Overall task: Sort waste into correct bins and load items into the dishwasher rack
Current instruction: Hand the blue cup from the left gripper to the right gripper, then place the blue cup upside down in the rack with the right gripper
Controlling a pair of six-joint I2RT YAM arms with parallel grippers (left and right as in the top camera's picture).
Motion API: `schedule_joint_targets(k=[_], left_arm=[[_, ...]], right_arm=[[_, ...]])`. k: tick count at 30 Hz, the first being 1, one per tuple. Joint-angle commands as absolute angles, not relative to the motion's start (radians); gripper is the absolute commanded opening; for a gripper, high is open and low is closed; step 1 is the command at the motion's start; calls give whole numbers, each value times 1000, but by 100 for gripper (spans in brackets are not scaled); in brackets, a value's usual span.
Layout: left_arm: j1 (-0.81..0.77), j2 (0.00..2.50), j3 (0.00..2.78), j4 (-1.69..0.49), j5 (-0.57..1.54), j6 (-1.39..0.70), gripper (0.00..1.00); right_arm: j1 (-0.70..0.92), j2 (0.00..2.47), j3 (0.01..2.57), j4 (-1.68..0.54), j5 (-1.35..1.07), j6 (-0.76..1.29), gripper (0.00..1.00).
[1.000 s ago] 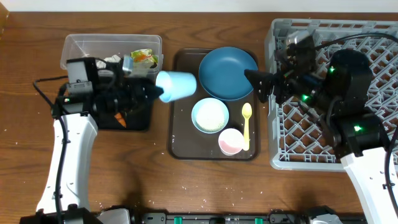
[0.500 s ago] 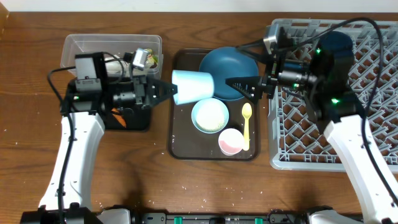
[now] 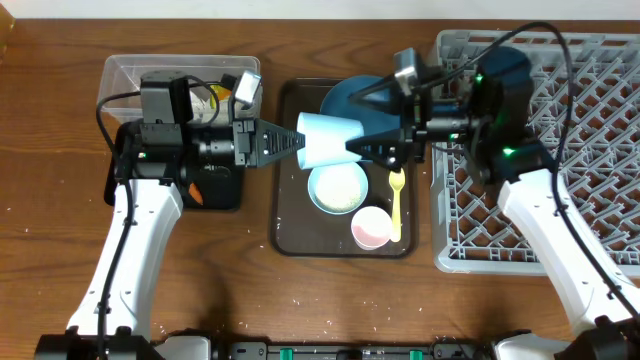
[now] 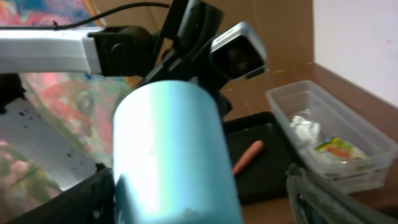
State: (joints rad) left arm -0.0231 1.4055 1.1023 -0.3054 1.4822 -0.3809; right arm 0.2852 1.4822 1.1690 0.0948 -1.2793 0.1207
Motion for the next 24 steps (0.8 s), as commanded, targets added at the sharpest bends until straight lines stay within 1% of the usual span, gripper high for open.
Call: schedule_joint_targets(k=[1,3,11,14,16,17,19,22,24], left_arm=[[-26,1412,1121,-295,1502,-414,6],[-26,1412,1121,-294,1499,-414,6],[-26,1412,1121,-282,1477,-418,6],[-26,1412,1121,-281,1477,-418,6],[-26,1412,1121,-281,1476,-418,6],[-26,1412,1121,-281,1473,-418,7],[-26,1412,1121,-274,1473,-418,10],[-26,1412,1121,-266,1472,-417,22],[-26,1412,1121,-266,1461,-417,24]], right_arm=[[316,1502,1184,94,-1293,126,80],[328,1502,1184,94,-1295,126,76],[355,1502,1184,94,-1295,126,66],[355,1502,1184,94,-1295,126,57],[355,1502,1184,94,-1295,126,47],[355,1502,1184,94,-1295,126,46],[355,1502,1184,95,-1295,126,42],[350,1502,1184,99,-1295,126,40],[341,1502,1184,102,-1295,128,40]])
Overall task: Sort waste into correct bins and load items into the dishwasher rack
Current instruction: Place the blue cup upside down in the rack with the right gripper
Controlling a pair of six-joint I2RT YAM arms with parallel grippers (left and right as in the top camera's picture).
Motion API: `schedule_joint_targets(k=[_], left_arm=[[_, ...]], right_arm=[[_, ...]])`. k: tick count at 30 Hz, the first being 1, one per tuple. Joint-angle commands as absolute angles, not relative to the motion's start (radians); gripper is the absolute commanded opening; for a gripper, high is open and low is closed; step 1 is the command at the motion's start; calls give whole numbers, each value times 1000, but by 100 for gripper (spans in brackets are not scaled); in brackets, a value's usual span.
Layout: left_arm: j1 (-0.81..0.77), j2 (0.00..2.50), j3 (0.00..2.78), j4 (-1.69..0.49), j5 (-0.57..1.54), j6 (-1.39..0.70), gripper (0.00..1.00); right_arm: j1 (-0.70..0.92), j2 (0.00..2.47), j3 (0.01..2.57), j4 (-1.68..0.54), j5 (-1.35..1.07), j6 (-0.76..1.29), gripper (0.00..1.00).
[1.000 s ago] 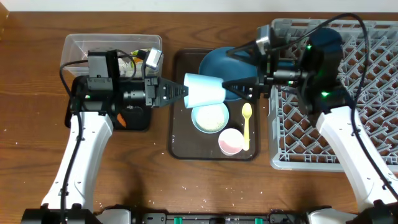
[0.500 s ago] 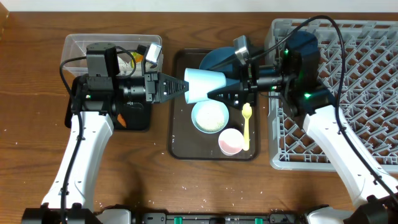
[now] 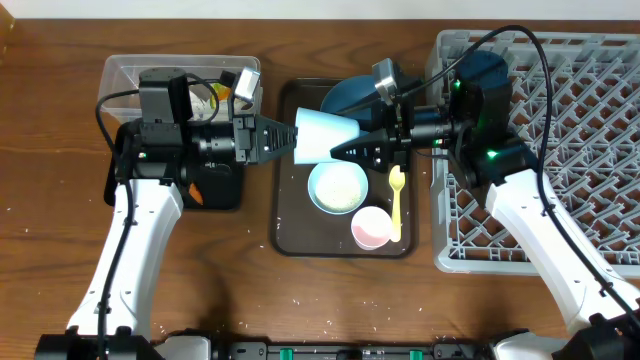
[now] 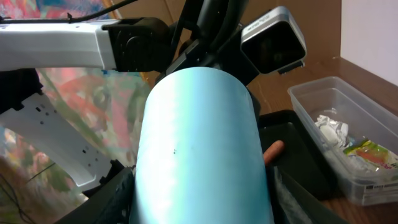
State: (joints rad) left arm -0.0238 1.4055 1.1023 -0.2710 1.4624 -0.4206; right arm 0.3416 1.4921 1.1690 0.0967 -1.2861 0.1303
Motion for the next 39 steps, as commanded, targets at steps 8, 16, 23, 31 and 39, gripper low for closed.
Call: schedule_joint_targets(k=[8,16,23,31,39], left_arm=[[-25,1412,1121,-266,1446,-400,24],[-25,1412,1120,-267,1318,-397,24],[-25,1412,1117,-342,1110,-352,24],[-26,1412,1116,-553,681,-333,24],[-26,1412,1116,-634,533,-307,24]], right_arm=[[162,1496,1184,127,-1259,308,42],[-40,1472,1184,-23,-1087,370,37],[-79,1367,1196,-348,-570,259,43],[-78,1298,1357,-833,-110,226,45],[-81,1299,1495,-1244,76,238,45]])
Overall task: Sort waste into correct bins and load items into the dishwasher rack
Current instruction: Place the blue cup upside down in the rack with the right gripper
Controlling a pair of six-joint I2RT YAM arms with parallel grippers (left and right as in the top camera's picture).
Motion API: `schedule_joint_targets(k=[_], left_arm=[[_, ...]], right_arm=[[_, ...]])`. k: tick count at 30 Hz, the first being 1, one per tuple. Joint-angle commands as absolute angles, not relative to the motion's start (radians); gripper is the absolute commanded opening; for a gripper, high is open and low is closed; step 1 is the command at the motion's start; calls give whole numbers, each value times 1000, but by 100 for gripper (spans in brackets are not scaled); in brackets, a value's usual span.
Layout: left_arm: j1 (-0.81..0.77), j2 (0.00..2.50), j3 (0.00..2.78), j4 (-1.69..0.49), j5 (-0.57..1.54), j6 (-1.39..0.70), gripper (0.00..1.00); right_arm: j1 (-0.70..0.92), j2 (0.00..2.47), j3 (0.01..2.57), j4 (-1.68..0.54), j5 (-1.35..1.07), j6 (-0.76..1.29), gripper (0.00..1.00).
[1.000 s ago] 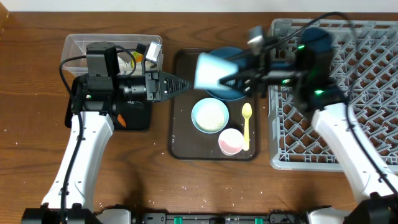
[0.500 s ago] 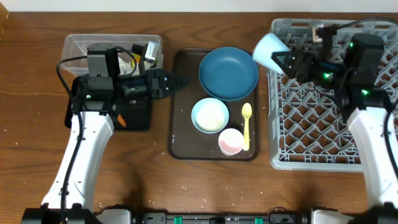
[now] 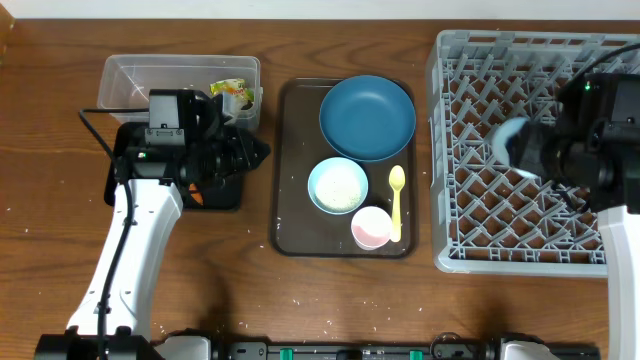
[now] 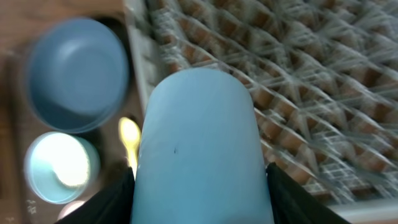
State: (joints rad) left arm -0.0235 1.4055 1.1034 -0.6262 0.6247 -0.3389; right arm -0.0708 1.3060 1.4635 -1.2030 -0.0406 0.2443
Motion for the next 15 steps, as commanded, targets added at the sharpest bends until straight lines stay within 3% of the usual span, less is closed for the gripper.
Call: schedule_joint_targets(k=[1,15], left_arm=[[-26,1412,1116,-641,533,-307,24],[-26,1412,1110,-677,529,-281,24]], right_arm=[[-83,1299,1496,-1268,76,238,45],[-244,1511,1496,-1433,70,193,45]])
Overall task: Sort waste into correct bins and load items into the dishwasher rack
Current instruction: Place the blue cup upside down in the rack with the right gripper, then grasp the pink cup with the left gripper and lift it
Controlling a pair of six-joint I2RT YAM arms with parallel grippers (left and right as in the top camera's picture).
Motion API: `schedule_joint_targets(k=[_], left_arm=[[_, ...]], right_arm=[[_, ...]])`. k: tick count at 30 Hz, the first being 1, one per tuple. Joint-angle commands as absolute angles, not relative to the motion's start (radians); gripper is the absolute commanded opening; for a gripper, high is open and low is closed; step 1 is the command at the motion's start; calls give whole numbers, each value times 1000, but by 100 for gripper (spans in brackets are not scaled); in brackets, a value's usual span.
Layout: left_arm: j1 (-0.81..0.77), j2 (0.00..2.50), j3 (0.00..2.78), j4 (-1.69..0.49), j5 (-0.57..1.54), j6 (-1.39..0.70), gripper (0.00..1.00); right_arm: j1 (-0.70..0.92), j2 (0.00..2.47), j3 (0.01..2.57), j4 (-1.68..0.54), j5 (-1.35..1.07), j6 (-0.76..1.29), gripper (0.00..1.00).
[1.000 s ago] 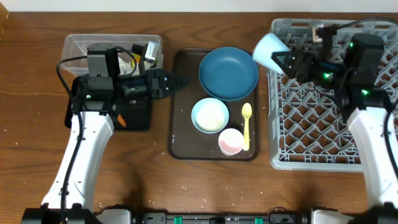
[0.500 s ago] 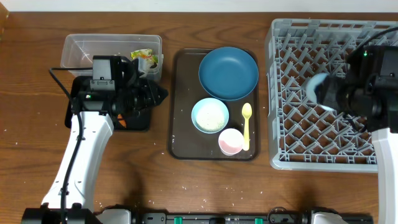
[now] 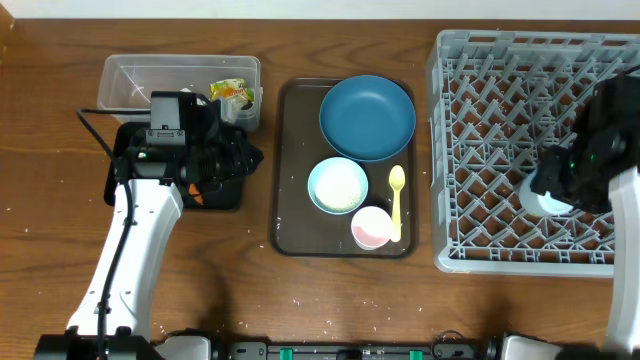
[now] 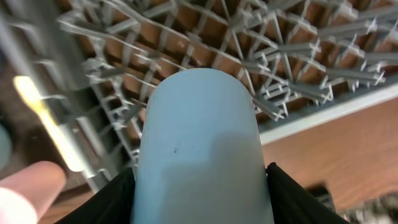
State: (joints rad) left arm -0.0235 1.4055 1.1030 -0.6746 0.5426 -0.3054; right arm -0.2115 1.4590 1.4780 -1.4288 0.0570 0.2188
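My right gripper is shut on a light blue cup, a black finger on each side of it. The cup hangs over the front right part of the grey dishwasher rack, tilted, mostly hidden under the right arm in the overhead view. My left gripper sits above the right end of the black bin with nothing seen in it; its jaws are too dark to read. On the brown tray lie a blue plate, a pale blue bowl, a pink cup and a yellow spoon.
A clear bin at the back left holds a wrapper and crumpled paper. An orange scrap shows in the black bin under the left arm. The rack's grid of upright tines fills the right side of the table.
The right gripper, still shut on the cup, has moved from over the rack's middle left towards its front right and sits lower. The left gripper drew back slightly over the black bin.
First both grippers were at the cup above the tray, the left at its rim end, the right around its base. Then the right reached further along it. Later the right alone held it over the rack, the left back at the black bin.
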Motion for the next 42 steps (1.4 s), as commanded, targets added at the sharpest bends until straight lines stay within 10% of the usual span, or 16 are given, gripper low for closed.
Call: schedule_joint_targets(k=[1,10,17,21,42], left_arm=[[-26,1412,1110,-677,530,-281,24],[-26,1412,1110,-676,530,-281,24],[-26,1412,1110,-677,530,-279,24],[-45,1412,1110,-677,530,-229,24],[-598,1615,1110,-596,447,43,44]], right_arm=[[-255,1537,1496,-1429,58,192,44],[-281,1729,1496,-1388,23,178,46],[-281,1783,1509,-1381,3,178,87],[-281,1777,1606,-1399,-39,178,94],[-117,1769,1882,-1417,-146,102,93]])
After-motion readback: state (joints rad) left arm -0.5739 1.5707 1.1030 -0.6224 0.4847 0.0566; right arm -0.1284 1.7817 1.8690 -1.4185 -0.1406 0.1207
